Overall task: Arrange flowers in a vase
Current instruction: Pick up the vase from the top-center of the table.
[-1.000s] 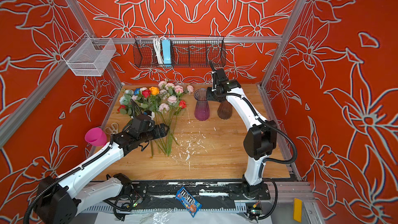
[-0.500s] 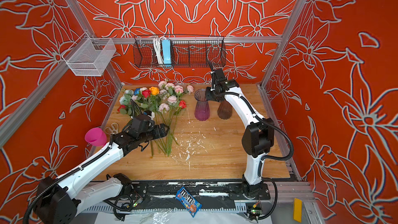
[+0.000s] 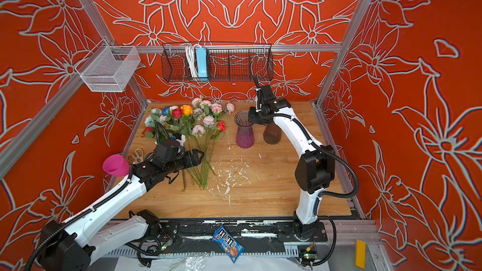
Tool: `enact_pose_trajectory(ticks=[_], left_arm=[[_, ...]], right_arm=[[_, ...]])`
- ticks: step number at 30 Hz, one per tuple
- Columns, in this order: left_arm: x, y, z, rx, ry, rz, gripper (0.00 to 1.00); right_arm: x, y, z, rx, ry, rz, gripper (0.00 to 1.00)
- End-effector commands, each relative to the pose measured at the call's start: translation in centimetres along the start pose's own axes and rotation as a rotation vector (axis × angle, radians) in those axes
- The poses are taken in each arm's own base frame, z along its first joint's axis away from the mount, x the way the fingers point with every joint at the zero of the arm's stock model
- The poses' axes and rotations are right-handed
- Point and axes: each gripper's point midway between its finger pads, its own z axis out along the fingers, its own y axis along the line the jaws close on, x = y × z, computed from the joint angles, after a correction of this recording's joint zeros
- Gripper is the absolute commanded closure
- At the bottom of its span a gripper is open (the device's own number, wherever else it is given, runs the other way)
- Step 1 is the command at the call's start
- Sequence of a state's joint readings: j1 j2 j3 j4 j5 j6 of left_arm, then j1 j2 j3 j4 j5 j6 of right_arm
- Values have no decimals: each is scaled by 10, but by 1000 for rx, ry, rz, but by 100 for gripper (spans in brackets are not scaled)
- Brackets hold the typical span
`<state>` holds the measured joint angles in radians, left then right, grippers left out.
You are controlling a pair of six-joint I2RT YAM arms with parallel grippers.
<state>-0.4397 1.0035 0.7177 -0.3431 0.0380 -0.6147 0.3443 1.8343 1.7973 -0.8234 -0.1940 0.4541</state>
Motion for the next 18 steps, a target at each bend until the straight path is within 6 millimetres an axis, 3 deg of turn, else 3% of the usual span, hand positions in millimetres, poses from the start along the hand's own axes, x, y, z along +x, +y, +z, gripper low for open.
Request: enact_pose_trajectory(ticks=[1,6,18], left_arm=[[0,0,-1,-12,7,-13,11],[-1,-2,2,-9,13,-15,11],[-6,-3,22,-52,47,13,12]], right_arm=[[0,7,-11,-25,-16,3,91],[4,15,-16,-75,-9,18,100],[25,34,-48,-212,4,43,100]])
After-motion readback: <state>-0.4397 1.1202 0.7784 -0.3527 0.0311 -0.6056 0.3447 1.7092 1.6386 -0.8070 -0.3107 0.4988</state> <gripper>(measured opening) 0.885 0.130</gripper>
